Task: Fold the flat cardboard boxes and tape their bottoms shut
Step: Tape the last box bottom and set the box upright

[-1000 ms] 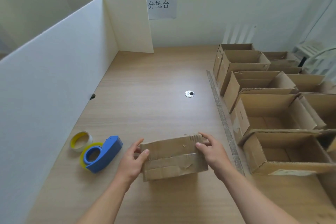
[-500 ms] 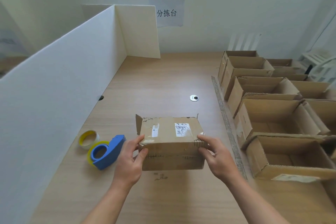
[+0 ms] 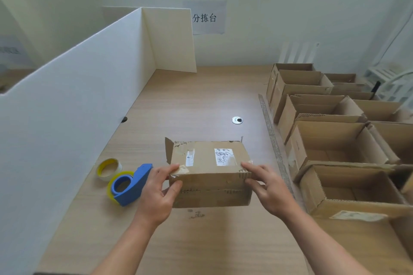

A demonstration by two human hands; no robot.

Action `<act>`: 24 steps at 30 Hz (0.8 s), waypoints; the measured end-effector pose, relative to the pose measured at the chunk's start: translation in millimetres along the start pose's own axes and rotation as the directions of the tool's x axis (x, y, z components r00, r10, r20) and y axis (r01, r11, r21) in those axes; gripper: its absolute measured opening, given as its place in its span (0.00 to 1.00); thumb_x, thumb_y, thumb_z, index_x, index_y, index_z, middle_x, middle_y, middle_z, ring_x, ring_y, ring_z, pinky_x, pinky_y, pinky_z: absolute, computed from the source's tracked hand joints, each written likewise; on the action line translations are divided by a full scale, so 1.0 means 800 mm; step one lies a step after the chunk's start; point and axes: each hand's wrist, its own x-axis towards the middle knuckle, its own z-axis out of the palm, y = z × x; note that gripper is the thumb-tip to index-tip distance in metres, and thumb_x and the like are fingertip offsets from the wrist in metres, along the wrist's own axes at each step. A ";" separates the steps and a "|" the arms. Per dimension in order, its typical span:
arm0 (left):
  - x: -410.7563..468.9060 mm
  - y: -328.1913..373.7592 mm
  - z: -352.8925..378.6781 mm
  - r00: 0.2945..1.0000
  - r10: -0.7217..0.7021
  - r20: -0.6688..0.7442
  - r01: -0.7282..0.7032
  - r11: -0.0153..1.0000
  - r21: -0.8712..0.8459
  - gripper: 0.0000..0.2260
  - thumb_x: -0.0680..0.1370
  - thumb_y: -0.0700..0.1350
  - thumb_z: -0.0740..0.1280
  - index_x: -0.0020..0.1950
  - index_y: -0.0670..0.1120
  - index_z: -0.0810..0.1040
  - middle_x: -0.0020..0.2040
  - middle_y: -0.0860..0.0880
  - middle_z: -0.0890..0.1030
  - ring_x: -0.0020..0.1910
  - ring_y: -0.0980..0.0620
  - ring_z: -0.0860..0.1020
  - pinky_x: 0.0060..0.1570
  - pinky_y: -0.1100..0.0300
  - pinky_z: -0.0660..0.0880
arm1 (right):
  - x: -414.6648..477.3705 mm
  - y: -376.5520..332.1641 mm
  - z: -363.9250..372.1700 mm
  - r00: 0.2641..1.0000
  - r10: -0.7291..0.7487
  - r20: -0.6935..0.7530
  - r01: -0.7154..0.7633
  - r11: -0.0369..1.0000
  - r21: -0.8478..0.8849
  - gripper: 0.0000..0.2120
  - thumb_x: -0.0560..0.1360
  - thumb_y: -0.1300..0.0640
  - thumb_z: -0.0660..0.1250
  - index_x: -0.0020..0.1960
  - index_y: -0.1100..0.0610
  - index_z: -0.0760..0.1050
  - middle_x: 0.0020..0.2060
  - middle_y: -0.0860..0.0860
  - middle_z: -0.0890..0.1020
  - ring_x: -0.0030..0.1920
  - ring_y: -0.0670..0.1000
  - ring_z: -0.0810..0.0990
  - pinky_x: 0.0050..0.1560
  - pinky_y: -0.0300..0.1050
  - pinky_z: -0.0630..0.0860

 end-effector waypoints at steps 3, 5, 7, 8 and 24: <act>0.008 0.004 -0.004 0.998 -0.013 0.068 0.006 0.996 0.090 0.19 0.77 0.40 0.71 0.59 0.63 0.76 0.56 0.52 0.73 0.57 0.62 0.72 0.51 0.76 0.70 | -0.002 -0.001 0.000 1.000 -0.010 0.015 0.010 1.000 0.012 0.20 0.78 0.62 0.69 0.62 0.40 0.75 0.52 0.48 0.75 0.52 0.35 0.76 0.52 0.25 0.68; 0.012 0.005 -0.008 0.984 -0.069 0.164 0.043 0.986 0.159 0.17 0.79 0.43 0.69 0.60 0.65 0.75 0.55 0.52 0.71 0.57 0.63 0.71 0.53 0.74 0.68 | -0.003 0.000 -0.003 1.000 -0.005 0.029 0.005 1.000 0.002 0.19 0.78 0.60 0.69 0.62 0.40 0.75 0.53 0.48 0.75 0.53 0.37 0.77 0.51 0.24 0.69; 0.016 0.004 -0.010 0.962 -0.125 0.242 0.073 0.974 0.212 0.16 0.81 0.46 0.67 0.61 0.66 0.74 0.54 0.53 0.70 0.54 0.64 0.71 0.52 0.75 0.66 | -0.002 0.003 -0.005 0.998 0.020 0.064 -0.018 0.999 -0.029 0.20 0.78 0.57 0.69 0.64 0.39 0.72 0.54 0.46 0.74 0.53 0.40 0.77 0.49 0.25 0.70; 0.018 0.004 -0.010 0.950 -0.149 0.273 0.078 0.964 0.254 0.16 0.81 0.47 0.66 0.63 0.66 0.73 0.54 0.54 0.70 0.53 0.64 0.71 0.51 0.75 0.66 | -0.001 0.005 -0.004 0.996 0.040 0.085 -0.036 0.998 -0.043 0.22 0.78 0.56 0.70 0.67 0.39 0.69 0.55 0.45 0.73 0.53 0.42 0.77 0.49 0.27 0.72; 0.057 0.009 0.010 0.879 -0.340 0.333 0.420 0.883 -0.207 0.33 0.74 0.58 0.72 0.77 0.56 0.64 0.64 0.52 0.76 0.62 0.54 0.78 0.56 0.58 0.79 | 0.077 0.011 -0.009 0.850 0.510 -0.133 -0.469 0.846 0.252 0.26 0.77 0.38 0.66 0.70 0.50 0.70 0.63 0.52 0.77 0.61 0.55 0.77 0.59 0.53 0.76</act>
